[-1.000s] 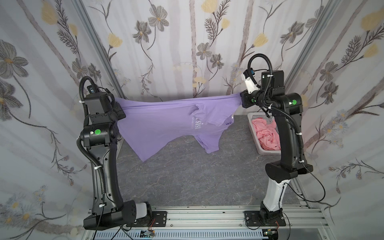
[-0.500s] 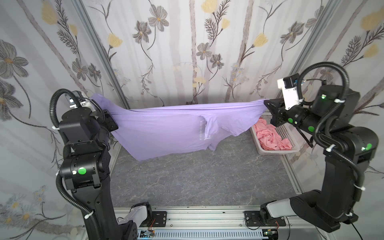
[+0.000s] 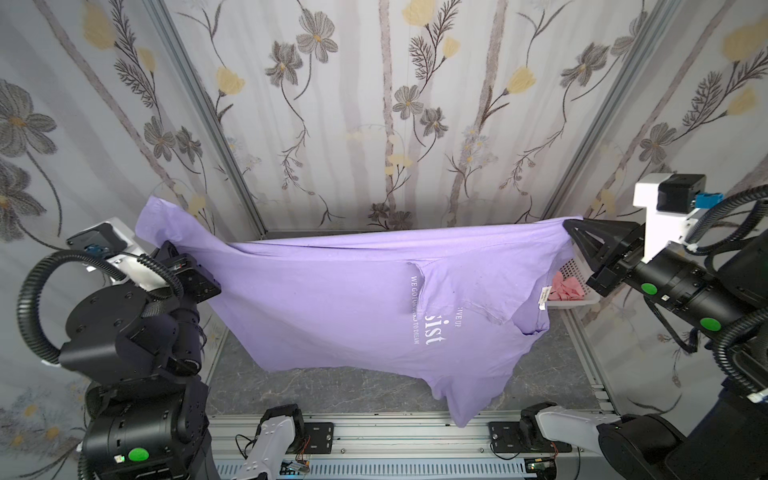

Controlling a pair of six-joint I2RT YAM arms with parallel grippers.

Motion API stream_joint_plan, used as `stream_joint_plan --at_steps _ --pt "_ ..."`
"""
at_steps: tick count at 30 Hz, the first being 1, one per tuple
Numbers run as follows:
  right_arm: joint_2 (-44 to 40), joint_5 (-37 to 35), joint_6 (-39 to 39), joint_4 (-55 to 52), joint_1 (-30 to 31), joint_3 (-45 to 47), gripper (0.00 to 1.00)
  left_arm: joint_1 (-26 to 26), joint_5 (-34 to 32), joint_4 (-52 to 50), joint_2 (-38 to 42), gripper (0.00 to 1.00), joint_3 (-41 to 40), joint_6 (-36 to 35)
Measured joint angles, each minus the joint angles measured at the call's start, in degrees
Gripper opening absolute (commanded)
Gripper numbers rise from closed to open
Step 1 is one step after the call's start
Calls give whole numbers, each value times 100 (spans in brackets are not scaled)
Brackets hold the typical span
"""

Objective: Fold and stack t-shirts
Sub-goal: Flatten out the T-shirt at the center of the board.

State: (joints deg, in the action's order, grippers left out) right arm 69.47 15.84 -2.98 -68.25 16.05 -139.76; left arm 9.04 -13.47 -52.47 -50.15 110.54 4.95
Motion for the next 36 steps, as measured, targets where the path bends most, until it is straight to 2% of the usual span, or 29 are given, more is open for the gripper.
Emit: stream_joint_plan --at_steps 3,7,13,19,21,22,23,24,25,26,27,32,36 --pt "-175 76 26 55 2 645 0 -11 -192 122 116 0 -391 26" --pt "-48 22 37 133 0 1655 0 -20 -273 190 55 0 -1403 105" --pt "299 -557 -201 162 -17 2743 0 -20 -74 446 -494 0 -2809 289" --pt "1440 -1023 -455 463 -175 2817 0 -26 345 1307 -1668 0 -3364 317" --pt "2033 -1121 -481 549 -256 2612 9 -50 490 1781 -2046 0 -3574 273" --pt "2406 -1178 -505 608 -304 2459 17 -63 566 1956 -2277 9 -3617 254" --pt "2822 -1244 -511 691 -348 2293 20 -70 629 2116 -2540 31 -3606 232" --pt "3200 -1357 -518 758 -393 2138 20 -74 643 2170 -2778 40 -3528 190" --pt "3622 -1491 -544 782 -448 1954 22 -76 636 2262 -3084 57 -3388 103" --pt "4044 -1641 -560 769 -501 1720 36 -96 634 2337 -3381 87 -3204 105" --pt "4367 -1740 -549 761 -544 1513 42 -111 605 2389 -3635 99 -3034 59" --pt "5971 -1917 -463 667 -706 -79 45 -323 586 2361 -4778 100 -1928 -249" --pt "6544 -1958 -341 643 -702 -824 46 -514 603 2059 -5176 100 -1086 -452"
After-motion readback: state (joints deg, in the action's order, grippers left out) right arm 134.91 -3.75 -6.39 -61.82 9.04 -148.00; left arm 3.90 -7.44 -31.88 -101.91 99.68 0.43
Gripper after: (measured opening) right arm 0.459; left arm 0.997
